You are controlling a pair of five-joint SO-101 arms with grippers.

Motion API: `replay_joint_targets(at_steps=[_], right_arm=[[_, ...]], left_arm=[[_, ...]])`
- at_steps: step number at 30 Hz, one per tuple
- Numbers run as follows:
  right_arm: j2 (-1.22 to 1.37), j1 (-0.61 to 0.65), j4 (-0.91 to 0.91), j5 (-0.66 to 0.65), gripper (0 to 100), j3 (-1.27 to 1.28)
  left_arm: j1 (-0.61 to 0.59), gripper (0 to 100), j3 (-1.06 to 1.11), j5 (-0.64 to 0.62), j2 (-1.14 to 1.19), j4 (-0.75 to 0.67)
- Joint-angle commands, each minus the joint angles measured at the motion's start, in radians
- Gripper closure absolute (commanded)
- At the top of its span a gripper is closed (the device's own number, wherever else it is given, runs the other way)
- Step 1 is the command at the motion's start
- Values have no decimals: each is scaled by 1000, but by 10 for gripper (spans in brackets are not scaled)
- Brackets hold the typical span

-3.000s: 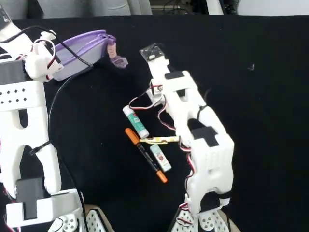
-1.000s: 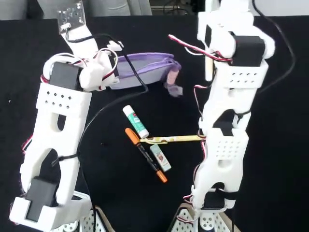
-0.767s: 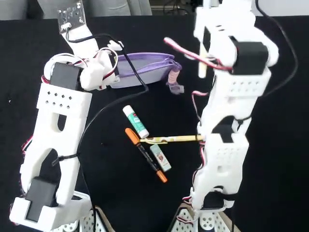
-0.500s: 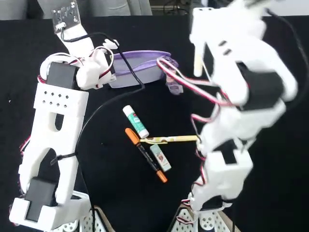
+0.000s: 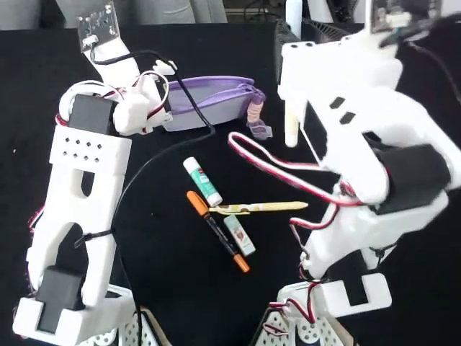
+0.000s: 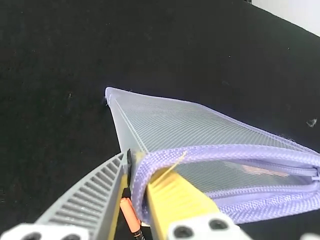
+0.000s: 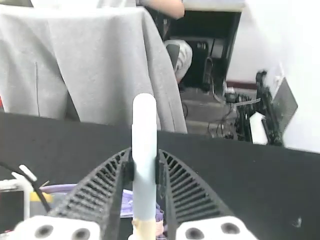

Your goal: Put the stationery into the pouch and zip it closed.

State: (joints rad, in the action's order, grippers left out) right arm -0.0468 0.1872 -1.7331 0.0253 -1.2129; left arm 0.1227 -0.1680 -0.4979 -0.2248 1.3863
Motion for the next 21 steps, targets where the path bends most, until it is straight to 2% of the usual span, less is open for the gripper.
replay_joint_targets(at_steps=[1, 10, 14, 21], right_arm=[[-59, 44, -28, -3, 988, 4], [-166, 69, -20, -5, 988, 134], [-176, 64, 55, -5, 988, 252], [-189, 61, 292, -5, 988, 567]], left_arm=[[-16, 971, 2, -12, -8, -12], [-16, 971, 1, -12, -8, -12], [-16, 971, 7, -12, -28, -17], [-16, 971, 53, -12, -114, -20]])
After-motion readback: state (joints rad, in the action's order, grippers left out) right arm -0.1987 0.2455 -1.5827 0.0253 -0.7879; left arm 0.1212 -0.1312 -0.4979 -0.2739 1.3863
